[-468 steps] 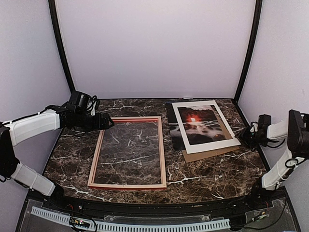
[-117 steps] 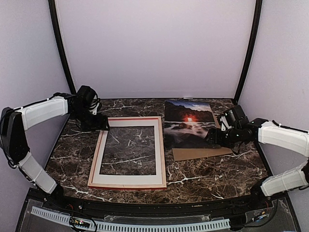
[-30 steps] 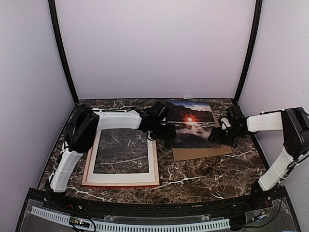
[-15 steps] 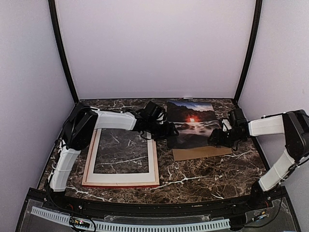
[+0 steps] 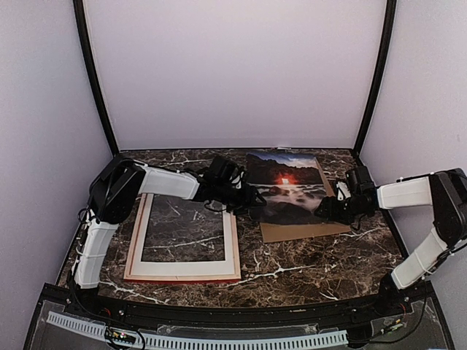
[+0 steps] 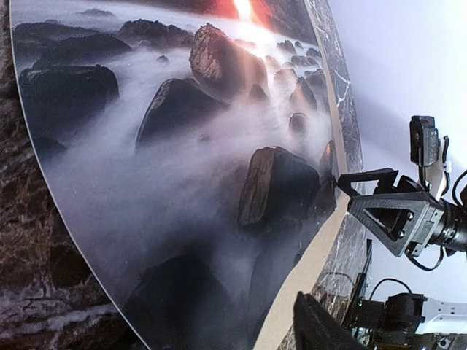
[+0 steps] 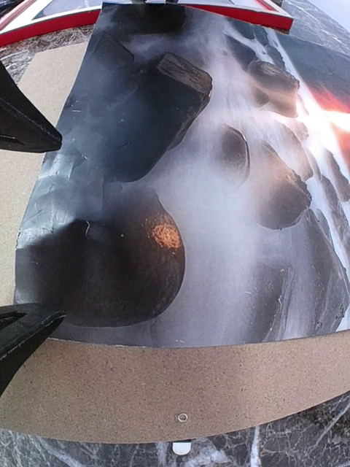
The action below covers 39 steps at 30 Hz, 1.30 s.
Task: Put the photo into the frame
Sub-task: Pick up the photo from the backboard, then turn over the photo.
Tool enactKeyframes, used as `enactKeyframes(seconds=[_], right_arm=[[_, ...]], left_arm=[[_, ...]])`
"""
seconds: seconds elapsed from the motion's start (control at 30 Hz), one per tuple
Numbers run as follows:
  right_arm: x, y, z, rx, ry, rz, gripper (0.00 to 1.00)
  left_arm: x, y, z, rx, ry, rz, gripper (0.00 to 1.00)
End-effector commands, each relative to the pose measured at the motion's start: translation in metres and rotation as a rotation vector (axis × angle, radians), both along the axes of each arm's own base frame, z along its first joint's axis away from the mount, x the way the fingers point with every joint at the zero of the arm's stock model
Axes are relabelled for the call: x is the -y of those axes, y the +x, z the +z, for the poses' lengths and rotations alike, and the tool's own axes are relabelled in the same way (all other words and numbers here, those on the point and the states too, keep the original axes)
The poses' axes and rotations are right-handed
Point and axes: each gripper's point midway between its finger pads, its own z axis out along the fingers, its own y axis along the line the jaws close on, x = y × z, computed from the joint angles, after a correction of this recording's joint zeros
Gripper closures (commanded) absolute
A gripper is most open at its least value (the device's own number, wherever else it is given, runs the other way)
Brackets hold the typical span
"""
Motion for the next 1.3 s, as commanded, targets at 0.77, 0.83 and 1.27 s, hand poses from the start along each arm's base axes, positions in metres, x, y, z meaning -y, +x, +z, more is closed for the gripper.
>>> enactKeyframes(seconds=[0.77, 0.83, 1.27], right_arm=[[0.001, -0.013, 0.057, 0.032, 0.012, 0.011, 0.21], [0.000, -0.011, 0.064, 0.043, 0.017, 0.013, 0.21], [-0.012, -0.008, 0.096, 0.100, 0.052, 0.066, 0.16]], left_arm=[[-0.021, -0.003, 0.085, 0.115, 0.066, -0.099, 1.00], [-0.033, -0.009, 0.097, 0.128, 0.105, -0.116, 1.00], [-0.155, -0.067, 0.207, 0.289, 0.375, -0.109, 1.00]])
